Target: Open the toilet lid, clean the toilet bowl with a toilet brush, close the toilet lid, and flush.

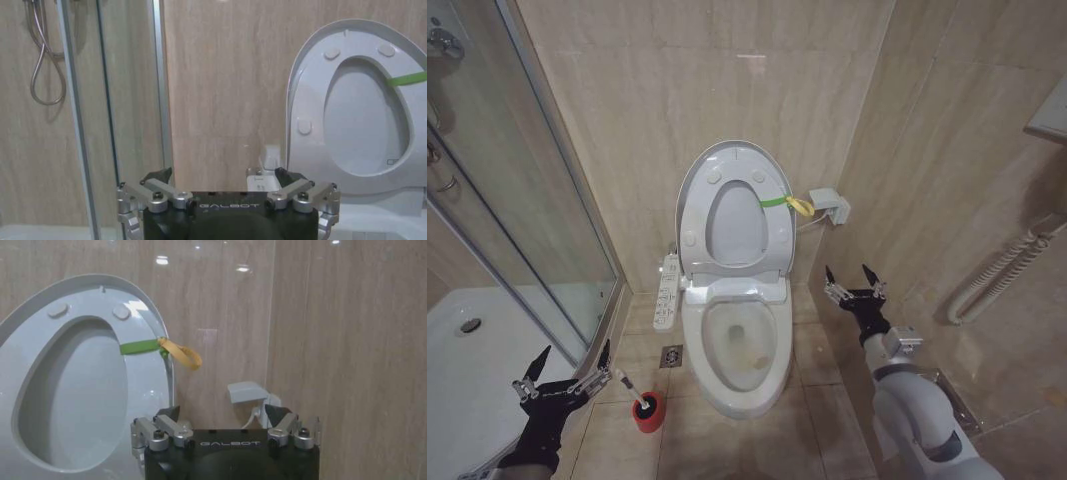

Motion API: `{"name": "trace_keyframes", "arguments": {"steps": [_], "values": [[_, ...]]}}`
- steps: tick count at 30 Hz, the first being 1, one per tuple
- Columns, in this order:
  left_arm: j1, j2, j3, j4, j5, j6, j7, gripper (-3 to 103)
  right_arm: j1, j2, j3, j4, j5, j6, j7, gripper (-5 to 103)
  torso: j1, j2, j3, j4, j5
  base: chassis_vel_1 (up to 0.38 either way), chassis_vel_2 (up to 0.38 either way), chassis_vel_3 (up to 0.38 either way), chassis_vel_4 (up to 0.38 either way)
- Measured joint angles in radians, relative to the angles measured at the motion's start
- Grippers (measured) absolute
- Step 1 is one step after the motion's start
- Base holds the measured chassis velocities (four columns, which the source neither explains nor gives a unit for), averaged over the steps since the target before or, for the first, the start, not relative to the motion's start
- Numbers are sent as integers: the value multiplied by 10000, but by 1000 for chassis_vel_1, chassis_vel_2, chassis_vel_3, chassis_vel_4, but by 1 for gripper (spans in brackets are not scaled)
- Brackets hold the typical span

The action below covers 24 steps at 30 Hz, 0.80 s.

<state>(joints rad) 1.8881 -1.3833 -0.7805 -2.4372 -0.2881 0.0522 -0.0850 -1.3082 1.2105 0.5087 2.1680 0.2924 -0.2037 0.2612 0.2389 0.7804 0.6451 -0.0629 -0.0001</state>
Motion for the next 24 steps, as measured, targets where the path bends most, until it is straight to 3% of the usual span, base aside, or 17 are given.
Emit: {"name": "trace_keyframes", "arguments": {"steps": [24], "values": [[0, 0, 0, 0, 0, 0, 0, 100, -1221, 1945, -425, -61, -1916, 830, -300, 88, 1, 0, 1, 0, 0, 0, 0, 0, 0]]}}
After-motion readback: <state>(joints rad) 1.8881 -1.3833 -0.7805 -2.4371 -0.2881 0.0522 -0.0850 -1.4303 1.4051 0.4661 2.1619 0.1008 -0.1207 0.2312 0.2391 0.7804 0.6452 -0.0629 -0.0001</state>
